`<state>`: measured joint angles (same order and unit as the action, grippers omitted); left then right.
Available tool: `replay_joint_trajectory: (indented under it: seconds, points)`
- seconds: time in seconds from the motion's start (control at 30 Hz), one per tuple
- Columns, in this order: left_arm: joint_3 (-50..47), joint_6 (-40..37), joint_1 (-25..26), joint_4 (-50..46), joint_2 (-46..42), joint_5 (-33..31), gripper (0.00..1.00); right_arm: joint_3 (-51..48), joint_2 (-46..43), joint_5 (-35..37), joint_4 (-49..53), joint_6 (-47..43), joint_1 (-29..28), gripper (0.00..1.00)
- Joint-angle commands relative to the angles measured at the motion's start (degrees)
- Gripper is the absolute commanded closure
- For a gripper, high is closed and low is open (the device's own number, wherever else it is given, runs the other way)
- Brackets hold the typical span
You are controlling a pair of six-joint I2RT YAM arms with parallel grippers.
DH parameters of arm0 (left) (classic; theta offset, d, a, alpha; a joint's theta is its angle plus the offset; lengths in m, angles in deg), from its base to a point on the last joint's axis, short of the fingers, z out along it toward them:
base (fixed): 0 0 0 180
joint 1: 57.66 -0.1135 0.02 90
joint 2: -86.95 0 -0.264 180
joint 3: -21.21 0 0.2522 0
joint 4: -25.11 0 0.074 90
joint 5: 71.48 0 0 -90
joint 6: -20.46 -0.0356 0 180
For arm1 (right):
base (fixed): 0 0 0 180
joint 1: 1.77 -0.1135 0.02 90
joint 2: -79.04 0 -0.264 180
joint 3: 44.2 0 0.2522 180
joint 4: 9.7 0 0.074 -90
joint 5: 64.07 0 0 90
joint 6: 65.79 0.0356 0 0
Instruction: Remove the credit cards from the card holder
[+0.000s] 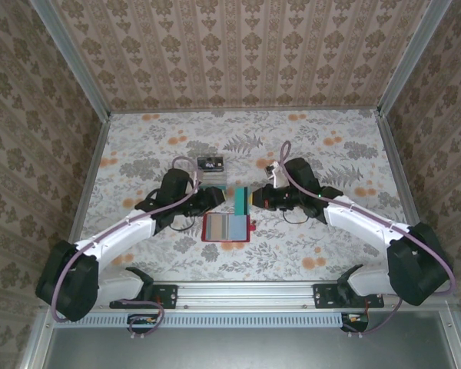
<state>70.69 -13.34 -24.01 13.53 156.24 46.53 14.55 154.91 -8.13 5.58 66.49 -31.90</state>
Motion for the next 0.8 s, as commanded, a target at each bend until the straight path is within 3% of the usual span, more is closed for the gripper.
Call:
replay_joint_trajectory:
  seconds: [0.0,0.17,0.77]
  points:
    - [-1.0,4.0,-0.3,11.1,-0.3,7.5,0.54,1.4,-1.0,-7.8,-4.4,-0.1,0.6,1.0]
    - [-2.0,6.4,-0.3,18.8,-0.3,12.5,0.57,1.2,-1.0,-9.7,-6.6,0.3,0.8,1.0]
    - [-2.9,4.6,-1.1,16.2,-5.1,16.5,0.77,0.1,-1.3,-10.5,-10.7,2.4,1.8,1.0]
